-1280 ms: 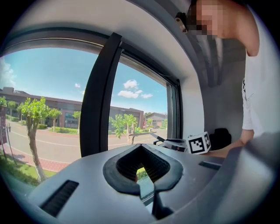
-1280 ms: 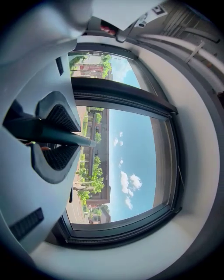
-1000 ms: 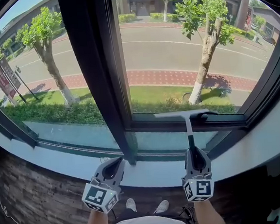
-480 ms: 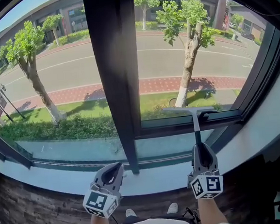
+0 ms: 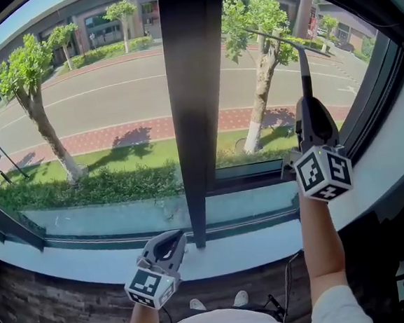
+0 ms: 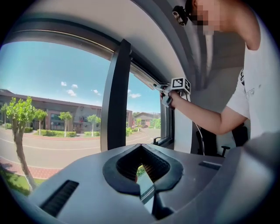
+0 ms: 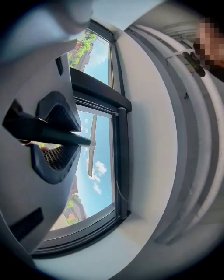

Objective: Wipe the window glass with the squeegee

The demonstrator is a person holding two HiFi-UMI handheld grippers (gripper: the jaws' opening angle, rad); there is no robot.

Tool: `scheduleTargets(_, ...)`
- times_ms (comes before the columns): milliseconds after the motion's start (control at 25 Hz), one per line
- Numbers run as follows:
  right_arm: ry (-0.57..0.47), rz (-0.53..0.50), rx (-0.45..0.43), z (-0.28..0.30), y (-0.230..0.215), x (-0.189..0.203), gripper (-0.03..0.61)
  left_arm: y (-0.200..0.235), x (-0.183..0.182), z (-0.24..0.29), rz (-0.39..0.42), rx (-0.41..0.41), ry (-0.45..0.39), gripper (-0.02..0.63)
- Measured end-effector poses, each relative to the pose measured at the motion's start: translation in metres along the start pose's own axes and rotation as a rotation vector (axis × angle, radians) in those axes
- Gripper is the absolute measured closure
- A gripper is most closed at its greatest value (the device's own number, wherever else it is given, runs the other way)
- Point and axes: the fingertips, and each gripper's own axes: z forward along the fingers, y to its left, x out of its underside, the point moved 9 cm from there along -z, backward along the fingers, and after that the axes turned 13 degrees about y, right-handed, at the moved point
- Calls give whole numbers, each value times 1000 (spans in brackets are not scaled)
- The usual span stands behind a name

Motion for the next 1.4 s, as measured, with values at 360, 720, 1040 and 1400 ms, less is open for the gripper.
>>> scheduleTargets(360,-7,-44,16,88,9,-83,479,-18,-10,7,19,12,-3,597)
scheduleTargets(720,-27,-76,-30,101,19,-80,479,-19,-12,18,-1,17,5,597)
scheduleTargets(1040,-52,-115,-36,104,25,-75,479,-18,-10,24,-17,14,4,597)
scheduleTargets(1400,-31,-183,-18,89,25,-33,479,-17,-8,31,-9,14,21,597)
